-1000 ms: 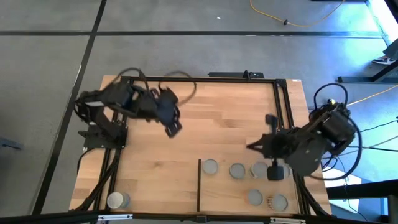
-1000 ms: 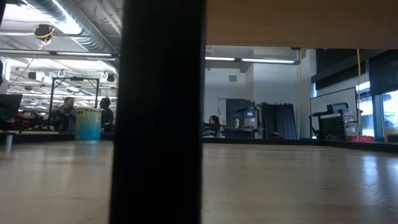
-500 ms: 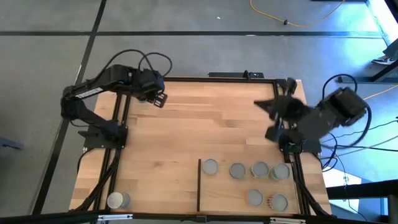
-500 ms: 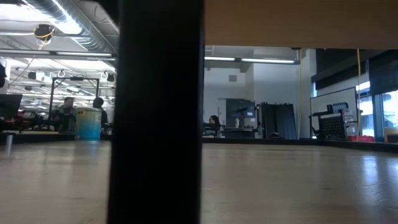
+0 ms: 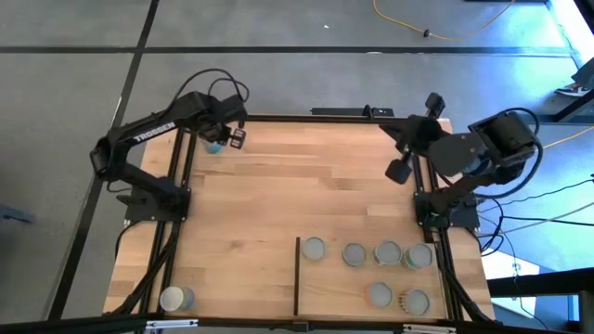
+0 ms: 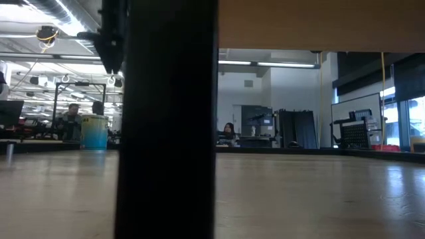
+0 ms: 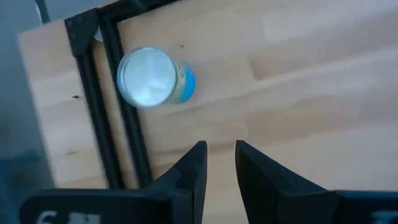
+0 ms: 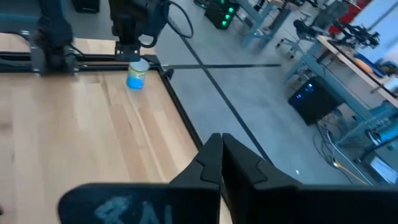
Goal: Pick and place cans onto a shelf
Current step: Put the top blue canned cherries on the shelf aligned with the other green tuna can
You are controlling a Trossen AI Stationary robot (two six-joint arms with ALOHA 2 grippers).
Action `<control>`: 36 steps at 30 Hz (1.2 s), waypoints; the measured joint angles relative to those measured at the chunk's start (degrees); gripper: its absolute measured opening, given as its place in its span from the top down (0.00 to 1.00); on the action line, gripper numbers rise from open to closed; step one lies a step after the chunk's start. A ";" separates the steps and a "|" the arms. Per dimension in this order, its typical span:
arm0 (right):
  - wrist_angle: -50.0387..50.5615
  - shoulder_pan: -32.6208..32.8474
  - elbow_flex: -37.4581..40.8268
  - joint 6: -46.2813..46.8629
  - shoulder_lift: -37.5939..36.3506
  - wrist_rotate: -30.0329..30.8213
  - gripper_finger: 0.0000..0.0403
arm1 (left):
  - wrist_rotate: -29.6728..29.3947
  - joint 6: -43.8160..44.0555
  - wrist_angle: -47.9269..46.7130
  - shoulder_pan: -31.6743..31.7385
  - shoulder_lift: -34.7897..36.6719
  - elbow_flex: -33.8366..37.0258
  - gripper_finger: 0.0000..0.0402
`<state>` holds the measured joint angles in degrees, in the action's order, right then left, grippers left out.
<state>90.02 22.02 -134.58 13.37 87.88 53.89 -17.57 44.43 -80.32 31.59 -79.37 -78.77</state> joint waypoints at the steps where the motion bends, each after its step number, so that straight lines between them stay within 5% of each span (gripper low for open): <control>1: 0.00 -0.28 0.00 -0.06 0.00 0.02 0.98 | 0.55 -0.02 1.95 1.65 0.00 1.14 0.81; 20: 0.00 -1.68 0.00 1.16 0.00 0.04 0.98 | 2.14 -3.04 21.67 17.69 -0.02 18.80 0.82; 36: 0.00 -1.68 0.00 0.88 0.00 0.06 0.98 | 1.67 -8.01 29.12 19.02 0.20 24.97 0.82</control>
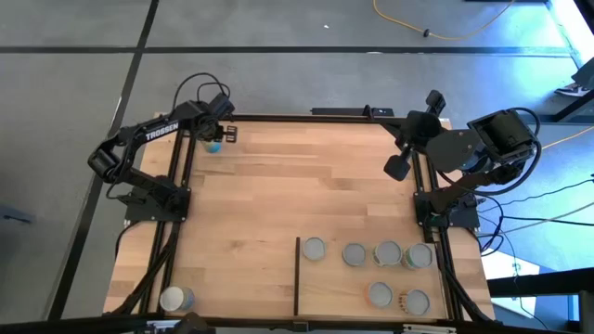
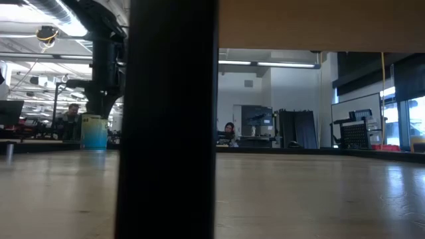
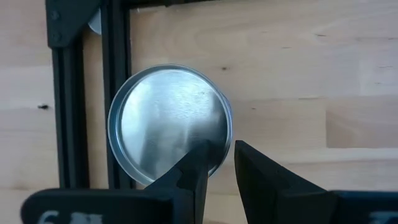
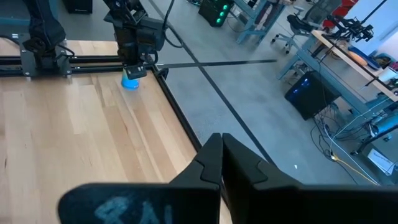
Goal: Pick and place cans onto a shelf
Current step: Put the top blue canned cherries on the shelf aligned with the other green tuna can
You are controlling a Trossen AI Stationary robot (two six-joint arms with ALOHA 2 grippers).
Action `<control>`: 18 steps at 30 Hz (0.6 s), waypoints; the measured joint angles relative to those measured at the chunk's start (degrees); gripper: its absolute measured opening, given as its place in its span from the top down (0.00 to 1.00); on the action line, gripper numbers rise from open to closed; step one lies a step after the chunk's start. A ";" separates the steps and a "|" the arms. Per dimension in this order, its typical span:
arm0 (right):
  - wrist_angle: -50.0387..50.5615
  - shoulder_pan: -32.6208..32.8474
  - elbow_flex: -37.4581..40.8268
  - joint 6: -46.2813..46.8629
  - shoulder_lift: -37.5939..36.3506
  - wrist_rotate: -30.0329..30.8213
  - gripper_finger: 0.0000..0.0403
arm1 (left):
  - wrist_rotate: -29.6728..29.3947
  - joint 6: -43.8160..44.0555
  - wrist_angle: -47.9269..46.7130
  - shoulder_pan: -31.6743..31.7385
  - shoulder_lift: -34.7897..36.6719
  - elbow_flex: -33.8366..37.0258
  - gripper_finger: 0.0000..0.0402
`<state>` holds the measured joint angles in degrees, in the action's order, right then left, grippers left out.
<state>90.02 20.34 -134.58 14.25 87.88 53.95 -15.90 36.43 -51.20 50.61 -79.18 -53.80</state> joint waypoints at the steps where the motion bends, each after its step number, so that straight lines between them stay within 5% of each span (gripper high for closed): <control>1: 0.00 0.00 0.00 -0.05 0.00 -0.02 0.98 | -0.24 -0.81 0.00 0.00 0.00 0.12 0.82; 18: 0.00 0.00 0.00 -1.04 0.00 -0.01 0.98 | 0.50 -10.85 -0.51 2.43 -0.11 0.26 0.99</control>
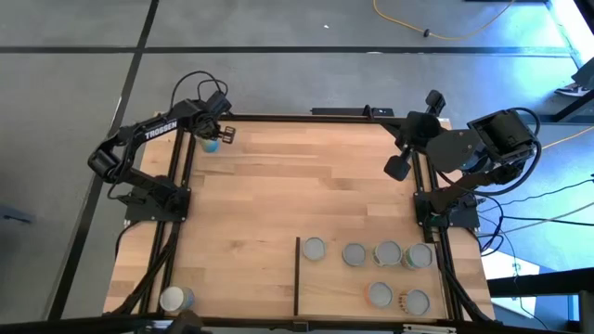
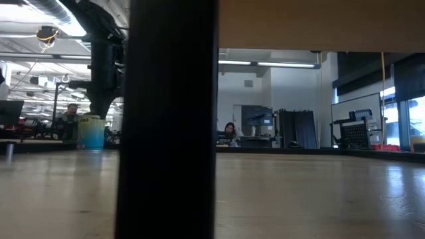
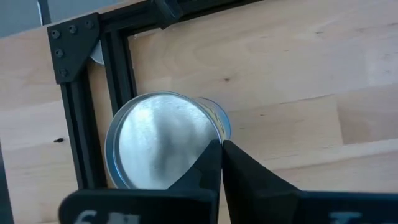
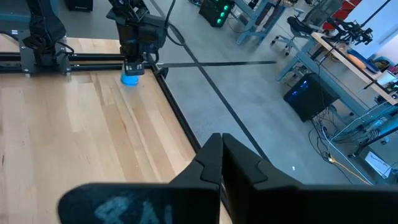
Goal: Pick and place cans onto a shelf
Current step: Put the top blue canned cherries on the shelf aligned with the other green tuna can
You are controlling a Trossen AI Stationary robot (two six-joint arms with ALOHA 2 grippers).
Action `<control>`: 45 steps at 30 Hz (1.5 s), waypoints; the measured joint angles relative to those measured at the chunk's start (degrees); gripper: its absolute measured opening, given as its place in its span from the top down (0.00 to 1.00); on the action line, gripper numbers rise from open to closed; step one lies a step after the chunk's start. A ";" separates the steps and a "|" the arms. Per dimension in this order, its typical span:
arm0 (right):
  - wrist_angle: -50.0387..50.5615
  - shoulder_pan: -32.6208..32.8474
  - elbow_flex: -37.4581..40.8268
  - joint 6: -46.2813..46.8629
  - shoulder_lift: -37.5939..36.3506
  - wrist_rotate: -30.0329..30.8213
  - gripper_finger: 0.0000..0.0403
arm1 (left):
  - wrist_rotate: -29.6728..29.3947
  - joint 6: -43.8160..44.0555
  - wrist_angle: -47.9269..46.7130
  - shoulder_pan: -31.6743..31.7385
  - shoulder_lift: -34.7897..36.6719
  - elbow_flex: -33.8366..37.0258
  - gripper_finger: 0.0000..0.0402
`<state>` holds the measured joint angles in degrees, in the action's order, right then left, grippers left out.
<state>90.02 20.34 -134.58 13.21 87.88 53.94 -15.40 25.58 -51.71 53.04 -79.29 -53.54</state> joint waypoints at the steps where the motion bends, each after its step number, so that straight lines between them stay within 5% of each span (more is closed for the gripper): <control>1: 0.00 0.00 0.00 0.00 0.00 0.01 0.98 | 0.35 -0.69 -0.06 0.00 0.00 -0.01 1.00; 21: 0.00 0.00 0.00 -1.72 0.00 0.36 0.98 | 3.40 -3.23 -23.79 -14.11 -0.17 -21.30 1.00; 34: 0.00 0.00 0.00 -2.12 -2.16 -2.02 0.98 | 2.37 6.36 -30.82 -38.28 -0.11 -44.84 1.00; 45: 0.00 0.02 0.00 -5.86 -2.58 -6.04 0.98 | -1.09 8.47 -25.25 -59.44 -6.47 -54.54 1.00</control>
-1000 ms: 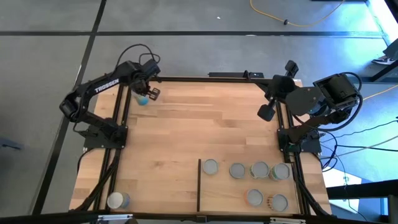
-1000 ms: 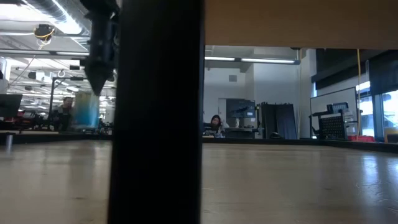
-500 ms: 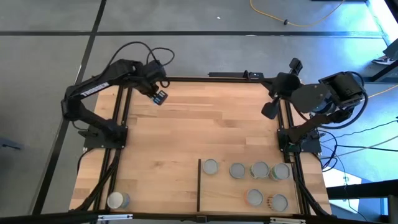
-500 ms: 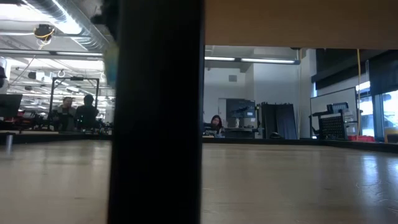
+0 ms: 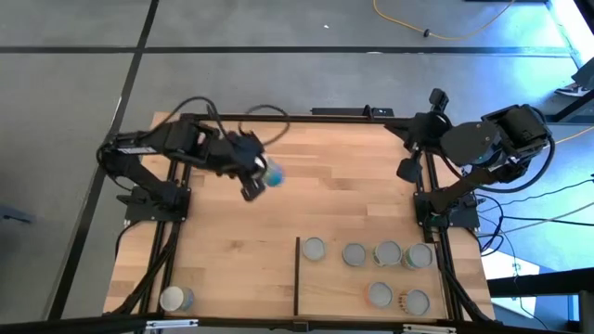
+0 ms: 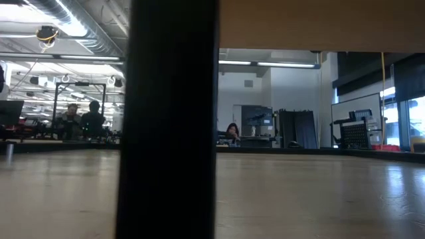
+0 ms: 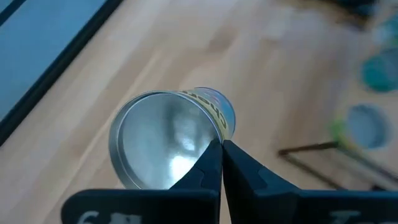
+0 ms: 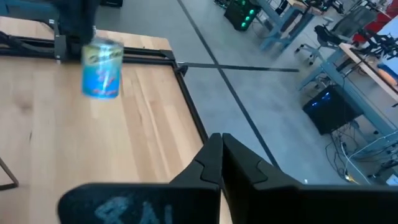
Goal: Pick and place cans onto a shelf
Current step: Put the top blue canned cherries on the shelf aligned with the other green tuna can
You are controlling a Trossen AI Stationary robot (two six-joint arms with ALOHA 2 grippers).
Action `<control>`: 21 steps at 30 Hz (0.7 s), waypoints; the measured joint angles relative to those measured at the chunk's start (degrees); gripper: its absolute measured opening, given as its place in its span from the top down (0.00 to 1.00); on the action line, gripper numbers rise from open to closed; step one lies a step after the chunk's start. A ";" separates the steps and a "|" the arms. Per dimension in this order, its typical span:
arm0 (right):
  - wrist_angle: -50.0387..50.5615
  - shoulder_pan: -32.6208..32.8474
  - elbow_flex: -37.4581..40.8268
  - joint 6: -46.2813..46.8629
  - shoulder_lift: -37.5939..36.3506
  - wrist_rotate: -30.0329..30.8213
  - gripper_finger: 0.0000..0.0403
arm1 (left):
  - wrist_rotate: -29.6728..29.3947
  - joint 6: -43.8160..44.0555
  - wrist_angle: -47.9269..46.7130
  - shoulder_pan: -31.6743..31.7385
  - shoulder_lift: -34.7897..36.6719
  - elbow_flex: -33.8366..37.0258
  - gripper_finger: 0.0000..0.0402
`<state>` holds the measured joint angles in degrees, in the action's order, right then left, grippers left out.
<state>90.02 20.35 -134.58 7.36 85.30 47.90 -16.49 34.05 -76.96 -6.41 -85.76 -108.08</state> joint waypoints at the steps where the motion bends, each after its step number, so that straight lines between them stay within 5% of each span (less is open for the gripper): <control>1: 0.00 0.01 0.00 0.34 0.00 -0.01 0.98 | -0.08 -0.76 1.89 -1.28 -0.90 -0.86 1.00; 11: -0.02 0.01 0.00 5.86 0.00 -0.17 0.98 | 1.05 -7.70 9.81 -13.01 -8.90 -11.03 1.00; 21: 0.00 0.12 0.00 4.12 0.04 -17.91 0.98 | 5.58 -15.81 17.42 -20.48 -15.46 -14.57 1.00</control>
<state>90.02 20.47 -134.58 11.47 85.34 29.99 -10.91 18.24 -59.54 -26.89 -101.21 -122.65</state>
